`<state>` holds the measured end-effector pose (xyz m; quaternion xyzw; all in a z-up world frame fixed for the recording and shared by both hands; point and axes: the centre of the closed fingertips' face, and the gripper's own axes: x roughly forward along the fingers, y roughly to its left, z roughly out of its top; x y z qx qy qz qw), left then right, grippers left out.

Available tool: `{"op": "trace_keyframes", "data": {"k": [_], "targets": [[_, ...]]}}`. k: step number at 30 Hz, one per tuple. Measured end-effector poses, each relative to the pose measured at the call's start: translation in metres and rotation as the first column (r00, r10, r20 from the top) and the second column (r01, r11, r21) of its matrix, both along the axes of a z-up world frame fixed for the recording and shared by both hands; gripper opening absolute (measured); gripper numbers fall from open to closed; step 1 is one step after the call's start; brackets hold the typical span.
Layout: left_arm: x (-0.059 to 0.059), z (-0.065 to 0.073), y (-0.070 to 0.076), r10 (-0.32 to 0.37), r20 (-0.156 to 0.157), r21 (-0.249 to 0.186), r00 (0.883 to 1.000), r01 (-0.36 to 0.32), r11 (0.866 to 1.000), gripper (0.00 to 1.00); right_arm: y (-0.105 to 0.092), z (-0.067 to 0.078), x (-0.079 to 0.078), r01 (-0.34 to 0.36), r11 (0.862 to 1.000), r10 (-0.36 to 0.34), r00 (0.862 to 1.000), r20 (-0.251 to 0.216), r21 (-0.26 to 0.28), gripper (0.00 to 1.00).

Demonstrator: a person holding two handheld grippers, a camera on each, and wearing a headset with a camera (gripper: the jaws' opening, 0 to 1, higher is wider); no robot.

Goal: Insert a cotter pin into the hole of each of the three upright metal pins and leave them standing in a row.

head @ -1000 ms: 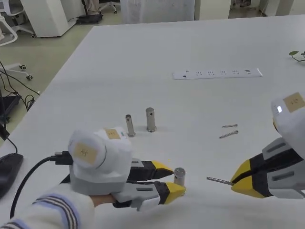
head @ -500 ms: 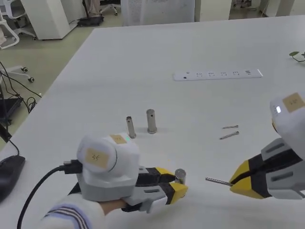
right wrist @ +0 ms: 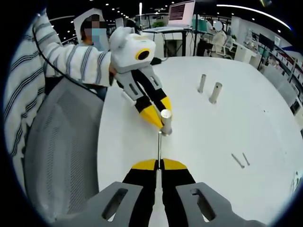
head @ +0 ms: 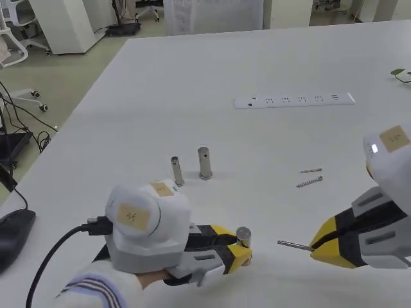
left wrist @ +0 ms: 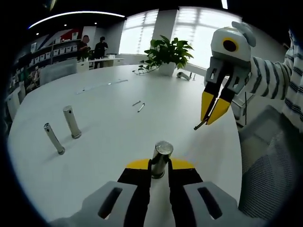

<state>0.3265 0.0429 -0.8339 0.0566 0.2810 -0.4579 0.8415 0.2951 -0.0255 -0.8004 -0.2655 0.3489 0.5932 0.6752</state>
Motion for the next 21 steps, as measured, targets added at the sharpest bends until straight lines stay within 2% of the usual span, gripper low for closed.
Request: {"op": "trace_keyframes", "data": {"k": [3,8,9,15,21], "targets": [[-0.0002,0.0000,-0.0002,-0.015,-0.001,0.003,1.000,0.015,1.000,0.12,-0.0012,-0.0012,0.0012,-0.003,1.000,0.003,1.000,0.000,-0.003,0.03],[-0.0001,0.0002,-0.0009,-0.070,0.032,0.024,0.997,0.070,0.997,0.11,-0.0018,-0.0027,0.0021,-0.009,1.000,0.009,1.000,-0.001,-0.008,0.03],[-0.0005,-0.0001,-0.0009,-0.076,0.031,0.026,0.997,0.075,0.997,0.11,-0.0019,-0.0032,0.0022,-0.011,1.000,0.011,1.000,-0.001,-0.010,0.03],[-0.0024,-0.0003,-0.0028,-0.149,0.059,0.046,0.987,0.147,0.988,0.11,-0.0010,-0.0050,0.0035,-0.020,1.000,0.020,1.000,-0.001,-0.017,0.03],[-0.0066,-0.0006,-0.0053,-0.236,0.091,0.075,0.967,0.230,0.970,0.10,0.0010,-0.0078,0.0036,-0.038,0.999,0.038,0.999,0.001,-0.025,0.03]]}}
